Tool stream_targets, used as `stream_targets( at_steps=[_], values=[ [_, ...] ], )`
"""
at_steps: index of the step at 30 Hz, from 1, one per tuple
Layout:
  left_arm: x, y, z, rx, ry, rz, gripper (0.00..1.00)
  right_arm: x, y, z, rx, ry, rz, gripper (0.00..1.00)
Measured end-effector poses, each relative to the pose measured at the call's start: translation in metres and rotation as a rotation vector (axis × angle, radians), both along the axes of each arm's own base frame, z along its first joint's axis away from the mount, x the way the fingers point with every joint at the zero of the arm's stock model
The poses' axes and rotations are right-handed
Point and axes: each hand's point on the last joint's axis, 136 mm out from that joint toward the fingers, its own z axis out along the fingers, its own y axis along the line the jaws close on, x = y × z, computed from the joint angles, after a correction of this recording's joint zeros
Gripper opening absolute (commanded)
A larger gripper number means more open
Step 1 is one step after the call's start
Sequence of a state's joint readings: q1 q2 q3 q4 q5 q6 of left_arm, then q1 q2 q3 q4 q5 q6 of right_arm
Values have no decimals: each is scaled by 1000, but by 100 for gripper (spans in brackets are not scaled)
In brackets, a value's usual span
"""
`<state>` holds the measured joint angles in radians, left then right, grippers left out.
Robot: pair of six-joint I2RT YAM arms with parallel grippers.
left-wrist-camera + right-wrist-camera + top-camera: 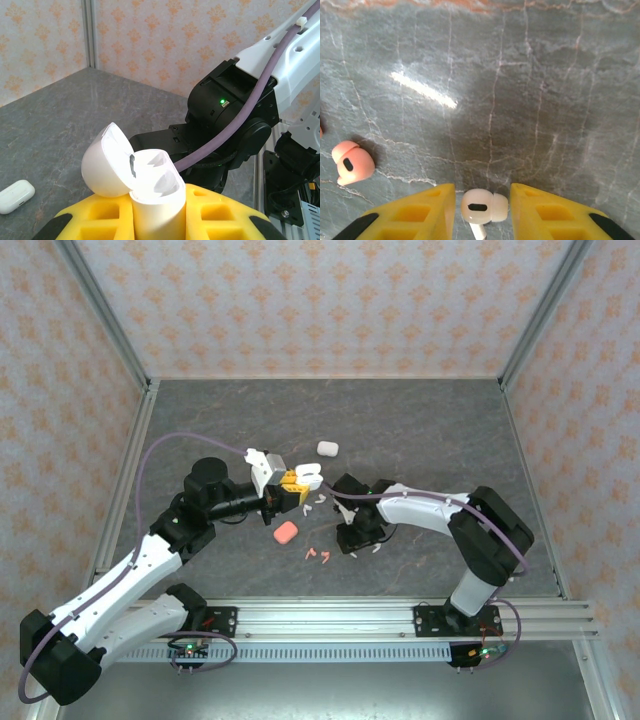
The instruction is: Insert wireless bluetooth earbuds into charging case
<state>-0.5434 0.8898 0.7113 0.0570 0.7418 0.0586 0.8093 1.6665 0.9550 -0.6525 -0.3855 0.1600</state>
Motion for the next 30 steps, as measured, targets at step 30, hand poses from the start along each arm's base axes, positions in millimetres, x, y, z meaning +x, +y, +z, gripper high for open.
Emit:
stream_targets(
  at_steps=[30],
  values=[
    [1, 0, -1, 2, 3, 3, 0, 8, 9, 7, 35, -30, 9, 36]
  ],
)
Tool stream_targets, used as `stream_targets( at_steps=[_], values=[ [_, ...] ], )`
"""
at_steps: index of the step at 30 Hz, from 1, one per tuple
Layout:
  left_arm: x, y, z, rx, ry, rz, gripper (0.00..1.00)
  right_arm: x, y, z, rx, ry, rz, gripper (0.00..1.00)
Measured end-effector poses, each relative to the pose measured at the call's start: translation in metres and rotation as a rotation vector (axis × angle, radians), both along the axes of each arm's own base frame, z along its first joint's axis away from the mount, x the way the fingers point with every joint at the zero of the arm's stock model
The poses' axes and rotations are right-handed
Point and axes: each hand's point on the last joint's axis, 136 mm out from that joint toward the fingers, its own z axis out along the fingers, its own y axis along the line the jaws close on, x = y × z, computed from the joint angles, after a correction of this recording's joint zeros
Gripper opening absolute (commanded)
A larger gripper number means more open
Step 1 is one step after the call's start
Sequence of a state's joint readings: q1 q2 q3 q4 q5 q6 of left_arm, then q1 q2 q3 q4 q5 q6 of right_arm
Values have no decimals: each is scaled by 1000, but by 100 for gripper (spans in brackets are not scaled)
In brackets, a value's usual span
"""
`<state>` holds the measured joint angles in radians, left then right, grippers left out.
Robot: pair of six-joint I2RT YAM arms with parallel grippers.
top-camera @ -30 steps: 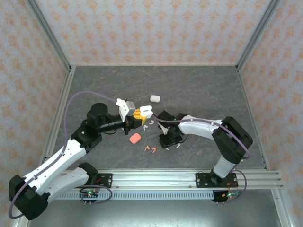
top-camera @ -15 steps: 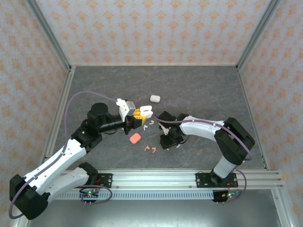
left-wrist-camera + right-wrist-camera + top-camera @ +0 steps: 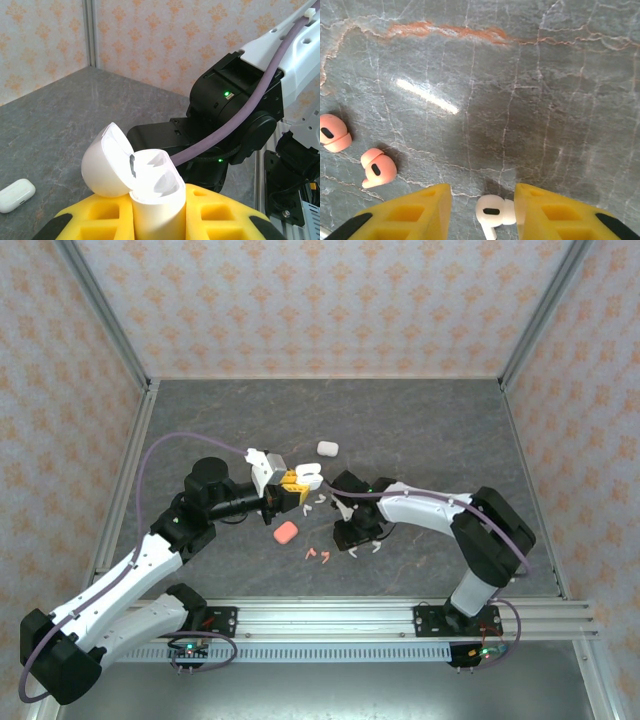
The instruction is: Insert wireless bluetooth earbuds into charging case
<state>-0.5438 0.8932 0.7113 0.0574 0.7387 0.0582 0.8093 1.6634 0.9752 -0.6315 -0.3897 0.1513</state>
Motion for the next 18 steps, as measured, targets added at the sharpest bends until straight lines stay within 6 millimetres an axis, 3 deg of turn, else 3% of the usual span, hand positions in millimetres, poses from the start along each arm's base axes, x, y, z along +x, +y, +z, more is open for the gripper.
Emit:
stream_targets(
  at_steps=[18],
  values=[
    [2, -1, -3, 6, 9, 1, 0, -10, -5, -7, -15, 49, 6, 31]
  ],
)
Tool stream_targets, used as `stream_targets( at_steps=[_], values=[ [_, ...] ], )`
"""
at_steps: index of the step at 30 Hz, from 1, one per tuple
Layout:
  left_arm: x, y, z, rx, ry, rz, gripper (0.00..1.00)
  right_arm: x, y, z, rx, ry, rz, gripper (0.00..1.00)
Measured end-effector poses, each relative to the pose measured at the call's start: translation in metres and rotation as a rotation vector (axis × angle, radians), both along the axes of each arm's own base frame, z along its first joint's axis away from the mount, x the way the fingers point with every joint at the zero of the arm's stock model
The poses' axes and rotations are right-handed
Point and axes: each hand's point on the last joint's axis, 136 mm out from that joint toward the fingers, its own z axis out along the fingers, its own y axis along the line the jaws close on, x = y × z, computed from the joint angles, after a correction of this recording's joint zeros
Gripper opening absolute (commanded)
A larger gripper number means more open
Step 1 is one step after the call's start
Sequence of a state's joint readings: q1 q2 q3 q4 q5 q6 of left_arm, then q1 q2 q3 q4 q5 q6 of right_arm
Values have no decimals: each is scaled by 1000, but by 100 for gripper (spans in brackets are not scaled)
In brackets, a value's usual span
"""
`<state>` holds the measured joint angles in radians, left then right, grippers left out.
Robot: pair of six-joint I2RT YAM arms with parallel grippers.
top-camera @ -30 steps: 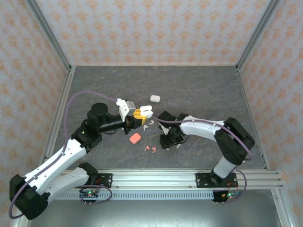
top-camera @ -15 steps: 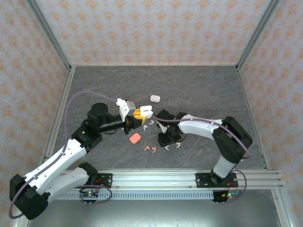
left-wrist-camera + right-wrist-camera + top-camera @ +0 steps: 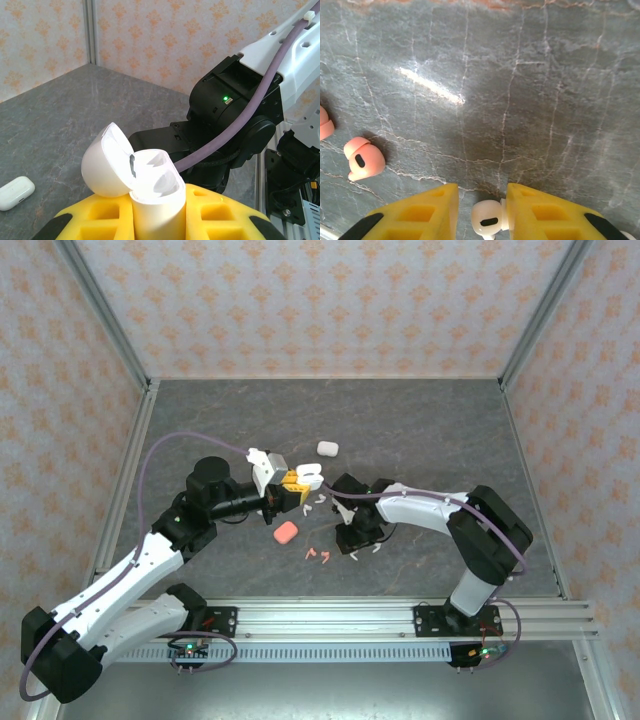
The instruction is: Insert wireless bluetooth earbuds into charging case
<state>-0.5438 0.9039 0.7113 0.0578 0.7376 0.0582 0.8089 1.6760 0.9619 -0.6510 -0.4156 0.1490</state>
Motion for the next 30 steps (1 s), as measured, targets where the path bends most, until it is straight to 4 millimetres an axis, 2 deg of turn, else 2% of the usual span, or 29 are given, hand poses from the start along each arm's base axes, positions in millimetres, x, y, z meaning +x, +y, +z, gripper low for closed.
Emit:
stream_targets(
  at_steps=[13, 21, 27, 30],
  values=[
    [2, 0, -2, 4, 5, 6, 0, -6, -6, -1, -8, 10, 0, 30],
    [3, -1, -5, 8, 17, 7, 0, -9, -8, -2, -12, 18, -7, 20],
    [3, -1, -5, 8, 17, 7, 0, -10, -9, 4, 1, 5, -10, 19],
    [4, -1, -5, 8, 18, 8, 0, -8, -8, 14, 25, -16, -19, 20]
  ],
)
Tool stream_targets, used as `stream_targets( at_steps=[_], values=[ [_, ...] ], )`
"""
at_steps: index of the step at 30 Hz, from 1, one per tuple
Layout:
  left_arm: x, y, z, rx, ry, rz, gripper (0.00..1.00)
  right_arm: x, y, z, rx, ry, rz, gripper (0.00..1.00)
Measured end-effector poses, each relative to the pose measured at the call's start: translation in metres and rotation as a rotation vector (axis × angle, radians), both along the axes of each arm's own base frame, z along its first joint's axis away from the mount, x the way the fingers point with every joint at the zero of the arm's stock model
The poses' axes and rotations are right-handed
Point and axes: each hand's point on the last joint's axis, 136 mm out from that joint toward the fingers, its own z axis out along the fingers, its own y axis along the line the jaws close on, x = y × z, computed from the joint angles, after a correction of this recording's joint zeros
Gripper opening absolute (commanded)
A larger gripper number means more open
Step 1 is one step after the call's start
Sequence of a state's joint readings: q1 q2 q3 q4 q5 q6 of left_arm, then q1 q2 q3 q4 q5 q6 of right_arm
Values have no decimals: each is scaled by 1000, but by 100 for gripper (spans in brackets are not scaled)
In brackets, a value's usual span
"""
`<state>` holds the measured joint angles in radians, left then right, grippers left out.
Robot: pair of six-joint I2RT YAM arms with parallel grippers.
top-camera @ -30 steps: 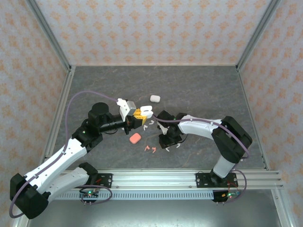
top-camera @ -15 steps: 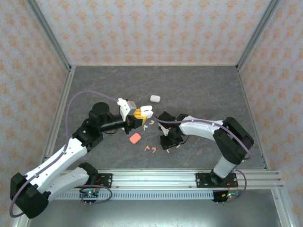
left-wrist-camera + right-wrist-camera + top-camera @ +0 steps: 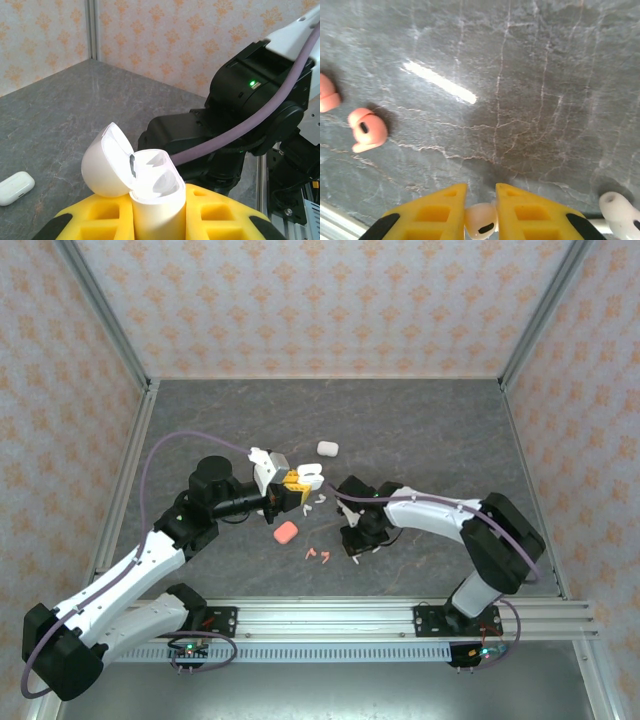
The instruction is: Insert wireless bluetooth earbuds into charging case
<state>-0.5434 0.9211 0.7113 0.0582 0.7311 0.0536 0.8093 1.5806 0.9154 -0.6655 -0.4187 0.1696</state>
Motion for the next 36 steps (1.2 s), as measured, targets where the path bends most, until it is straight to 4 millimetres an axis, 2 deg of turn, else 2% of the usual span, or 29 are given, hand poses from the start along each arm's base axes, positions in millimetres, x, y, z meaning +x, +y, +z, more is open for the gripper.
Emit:
stream_targets(
  at_steps=[5, 8, 14, 19, 24, 28, 32, 36],
  values=[
    [1, 0, 2, -9, -4, 3, 0, 8, 5, 27, 80, -67, -47, 20],
    [2, 0, 3, -21, -7, 11, 0, 18, 8, 54, 158, -135, -101, 20],
    [3, -1, -2, -37, -3, 14, 0, 36, 6, 131, 346, -331, -197, 20],
    [8, -4, -5, -50, 1, 17, 0, 47, 4, 202, 485, -483, -263, 20],
    [15, -8, -11, -46, 11, 16, 0, 56, 5, 258, 611, -582, -318, 20],
    [16, -14, -14, -45, 13, 4, 0, 63, 9, 279, 683, -617, -362, 20],
    [19, -16, -17, -43, 16, 4, 0, 65, 18, 287, 717, -627, -373, 20],
    [20, -19, -19, -43, 16, 0, 0, 68, 30, 287, 733, -621, -370, 20]
  ],
)
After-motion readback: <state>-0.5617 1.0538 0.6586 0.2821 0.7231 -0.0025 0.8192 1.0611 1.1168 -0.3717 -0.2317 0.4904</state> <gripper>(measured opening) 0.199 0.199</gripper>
